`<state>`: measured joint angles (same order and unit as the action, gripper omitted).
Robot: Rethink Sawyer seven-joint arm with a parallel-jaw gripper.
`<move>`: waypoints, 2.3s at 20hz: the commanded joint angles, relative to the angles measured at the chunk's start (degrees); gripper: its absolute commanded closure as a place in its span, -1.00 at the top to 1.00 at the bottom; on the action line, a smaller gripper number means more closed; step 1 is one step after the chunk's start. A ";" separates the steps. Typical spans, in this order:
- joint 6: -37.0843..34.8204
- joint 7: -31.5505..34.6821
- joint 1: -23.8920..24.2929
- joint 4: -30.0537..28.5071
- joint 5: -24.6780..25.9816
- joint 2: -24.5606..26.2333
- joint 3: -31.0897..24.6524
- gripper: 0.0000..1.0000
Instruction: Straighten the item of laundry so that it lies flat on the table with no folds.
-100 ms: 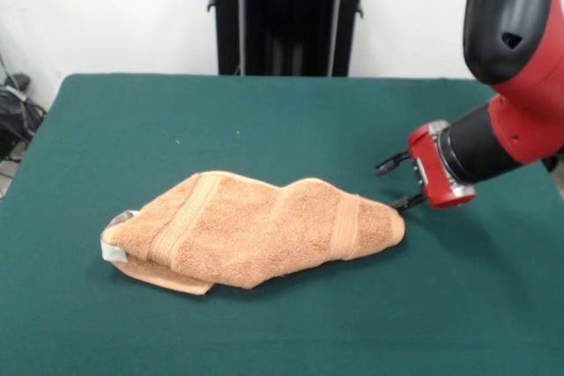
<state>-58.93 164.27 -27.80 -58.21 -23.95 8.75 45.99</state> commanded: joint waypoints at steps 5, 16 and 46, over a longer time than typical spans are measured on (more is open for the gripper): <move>2.64 17.51 0.52 1.29 -3.21 1.29 -3.40 1.00; 3.28 16.67 1.12 1.19 -2.86 1.33 -3.45 1.00; -4.90 15.94 2.16 5.61 -3.49 -0.40 -2.13 1.00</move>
<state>-59.85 165.25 -27.34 -54.61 -24.43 9.11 47.27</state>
